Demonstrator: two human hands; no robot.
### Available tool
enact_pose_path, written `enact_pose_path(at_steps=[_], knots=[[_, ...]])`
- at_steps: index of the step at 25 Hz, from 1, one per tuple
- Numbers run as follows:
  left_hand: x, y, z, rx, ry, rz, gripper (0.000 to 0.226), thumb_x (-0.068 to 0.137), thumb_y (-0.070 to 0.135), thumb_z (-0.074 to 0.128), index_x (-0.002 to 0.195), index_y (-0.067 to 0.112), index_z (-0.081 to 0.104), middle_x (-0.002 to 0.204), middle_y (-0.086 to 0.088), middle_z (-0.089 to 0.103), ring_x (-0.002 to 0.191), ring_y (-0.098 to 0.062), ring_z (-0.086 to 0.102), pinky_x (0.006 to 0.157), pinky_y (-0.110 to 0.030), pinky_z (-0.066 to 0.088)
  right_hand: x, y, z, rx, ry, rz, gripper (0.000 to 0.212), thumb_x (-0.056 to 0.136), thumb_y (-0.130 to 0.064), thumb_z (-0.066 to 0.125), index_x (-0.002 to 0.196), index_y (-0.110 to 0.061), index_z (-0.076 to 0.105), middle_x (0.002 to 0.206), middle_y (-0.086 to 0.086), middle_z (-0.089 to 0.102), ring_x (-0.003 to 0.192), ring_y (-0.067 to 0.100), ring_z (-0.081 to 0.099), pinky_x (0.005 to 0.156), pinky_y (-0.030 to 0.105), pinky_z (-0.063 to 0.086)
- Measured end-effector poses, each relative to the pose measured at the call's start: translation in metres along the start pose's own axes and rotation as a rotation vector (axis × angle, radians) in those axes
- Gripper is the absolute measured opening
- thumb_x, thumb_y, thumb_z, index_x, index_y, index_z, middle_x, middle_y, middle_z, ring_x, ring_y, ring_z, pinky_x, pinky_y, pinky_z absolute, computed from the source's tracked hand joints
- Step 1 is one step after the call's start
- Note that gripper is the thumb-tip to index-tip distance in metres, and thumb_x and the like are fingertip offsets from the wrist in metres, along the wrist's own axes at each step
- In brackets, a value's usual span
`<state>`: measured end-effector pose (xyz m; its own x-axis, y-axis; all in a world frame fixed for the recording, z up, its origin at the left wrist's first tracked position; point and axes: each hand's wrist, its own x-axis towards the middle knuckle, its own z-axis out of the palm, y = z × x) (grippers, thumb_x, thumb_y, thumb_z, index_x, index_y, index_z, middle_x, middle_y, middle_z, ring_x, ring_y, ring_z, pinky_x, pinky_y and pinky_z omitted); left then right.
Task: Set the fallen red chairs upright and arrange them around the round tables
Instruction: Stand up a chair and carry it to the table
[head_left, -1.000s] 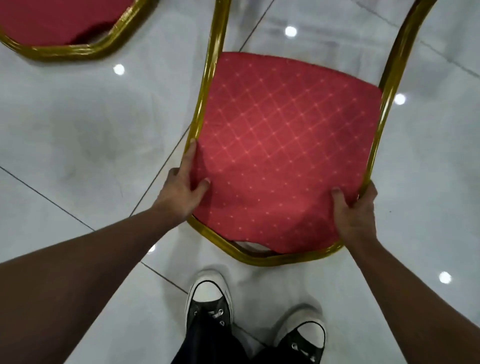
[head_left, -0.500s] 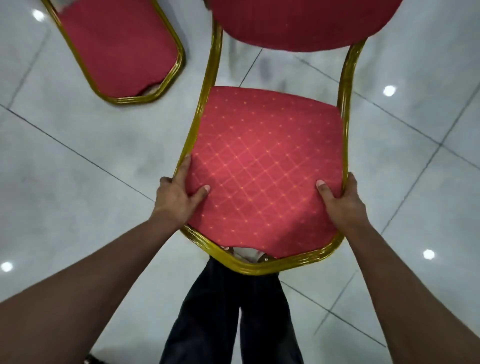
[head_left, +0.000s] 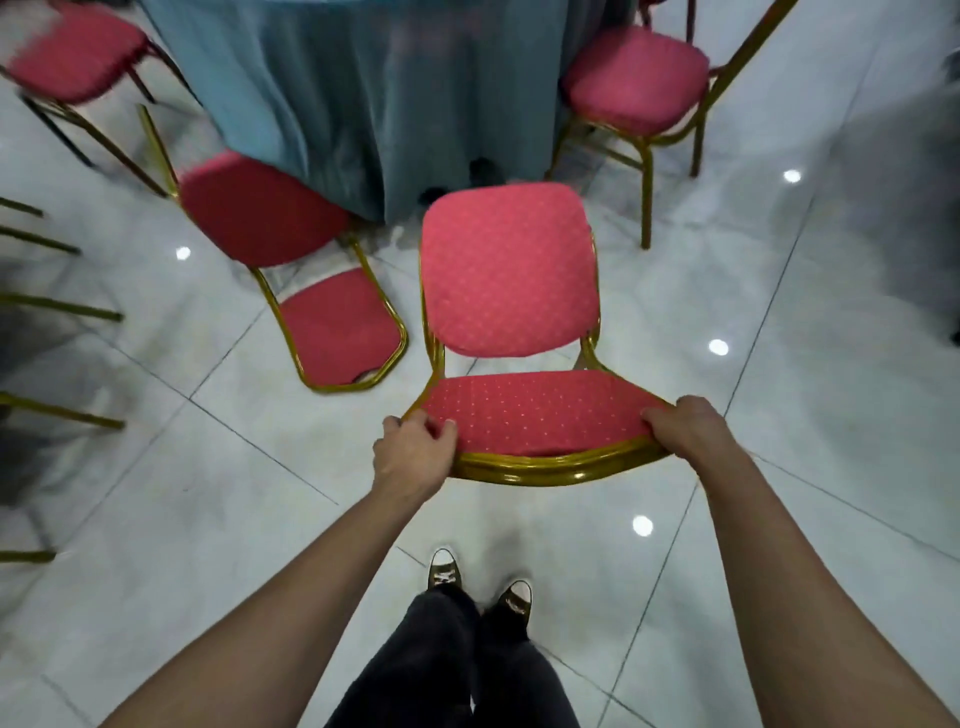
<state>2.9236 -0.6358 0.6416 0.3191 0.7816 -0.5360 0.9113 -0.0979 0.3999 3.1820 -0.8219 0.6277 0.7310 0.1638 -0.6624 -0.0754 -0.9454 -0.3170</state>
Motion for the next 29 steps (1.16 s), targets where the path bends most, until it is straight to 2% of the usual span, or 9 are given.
enact_pose_path(at_steps=[2,4,6,8,12,18,23,26,29], knots=[[-0.013,0.014,-0.002,-0.04,0.065,0.145,0.04,0.101,0.046,0.043,0.123,0.017,0.06,0.129,-0.015,0.05,0.122,-0.037,0.048,0.11,-0.048,0.037,-0.019,-0.012,-0.006,0.118,0.142,-0.099,0.054,0.097,-0.039,0.052,0.137,-0.002,0.052,0.126,0.02,0.061,0.114,0.037,0.058,0.087,0.035,0.044],[-0.012,0.024,-0.005,0.02,0.142,0.317,0.039,0.104,0.041,0.035,0.127,0.018,0.057,0.135,-0.012,0.051,0.131,-0.034,0.04,0.114,-0.051,0.028,-0.034,-0.03,-0.004,0.142,0.239,-0.227,0.052,0.101,-0.043,0.041,0.137,-0.007,0.052,0.13,0.02,0.06,0.118,0.039,0.056,0.098,0.041,0.046],[0.004,0.037,-0.017,0.088,0.178,0.344,0.045,0.104,0.047,0.026,0.136,0.025,0.049,0.145,-0.009,0.046,0.142,-0.032,0.03,0.119,-0.051,0.02,-0.034,-0.054,-0.003,0.108,0.306,-0.319,0.055,0.105,-0.046,0.029,0.141,-0.01,0.048,0.134,0.02,0.055,0.123,0.039,0.051,0.105,0.051,0.042],[0.024,0.049,-0.03,0.098,0.187,0.329,0.053,0.102,0.055,0.021,0.147,0.033,0.038,0.157,-0.009,0.033,0.151,-0.033,0.015,0.122,-0.05,0.015,-0.027,-0.08,-0.006,0.084,0.348,-0.376,0.057,0.105,-0.047,0.026,0.148,-0.013,0.041,0.14,0.022,0.049,0.129,0.041,0.045,0.109,0.053,0.037],[0.073,0.082,-0.057,0.079,0.181,0.38,0.068,0.095,0.065,0.009,0.156,0.037,0.02,0.163,-0.012,0.021,0.153,-0.033,0.004,0.125,-0.048,0.007,-0.004,-0.126,-0.017,0.034,0.344,-0.45,0.061,0.103,-0.055,0.024,0.156,-0.025,0.026,0.154,0.022,0.032,0.141,0.039,0.033,0.116,0.054,0.031],[0.139,0.133,-0.097,0.04,0.157,0.376,0.063,0.097,0.065,0.009,0.156,0.044,0.01,0.163,-0.013,0.019,0.152,-0.035,0.006,0.124,-0.05,0.008,0.047,-0.193,-0.036,0.071,0.282,-0.48,0.071,0.096,-0.067,0.012,0.159,-0.036,0.004,0.165,0.02,0.007,0.151,0.038,0.016,0.119,0.057,0.024],[0.171,0.162,-0.102,0.085,0.174,0.411,0.098,0.073,0.07,-0.036,0.158,0.037,0.002,0.168,-0.004,-0.007,0.153,-0.038,-0.006,0.123,-0.055,0.002,0.078,-0.222,-0.042,0.132,0.265,-0.474,0.072,0.09,-0.072,0.007,0.155,-0.044,-0.008,0.167,0.012,-0.009,0.155,0.032,-0.002,0.122,0.057,0.018],[0.196,0.192,-0.11,-0.033,0.146,0.366,0.074,0.086,0.072,-0.007,0.156,0.046,-0.005,0.167,-0.009,0.001,0.153,-0.035,-0.004,0.124,-0.054,0.004,0.112,-0.25,-0.065,0.099,0.24,-0.481,0.072,0.091,-0.071,0.007,0.156,-0.042,-0.009,0.167,0.011,-0.011,0.155,0.033,-0.004,0.122,0.056,0.016],[0.225,0.227,-0.117,-0.038,0.118,0.34,0.074,0.086,0.074,0.0,0.155,0.048,-0.001,0.167,-0.011,0.004,0.153,-0.036,-0.002,0.124,-0.054,0.006,0.152,-0.281,-0.091,0.069,0.199,-0.474,0.076,0.09,-0.072,0.006,0.157,-0.04,-0.01,0.167,0.011,-0.013,0.155,0.034,-0.004,0.121,0.056,0.015]])
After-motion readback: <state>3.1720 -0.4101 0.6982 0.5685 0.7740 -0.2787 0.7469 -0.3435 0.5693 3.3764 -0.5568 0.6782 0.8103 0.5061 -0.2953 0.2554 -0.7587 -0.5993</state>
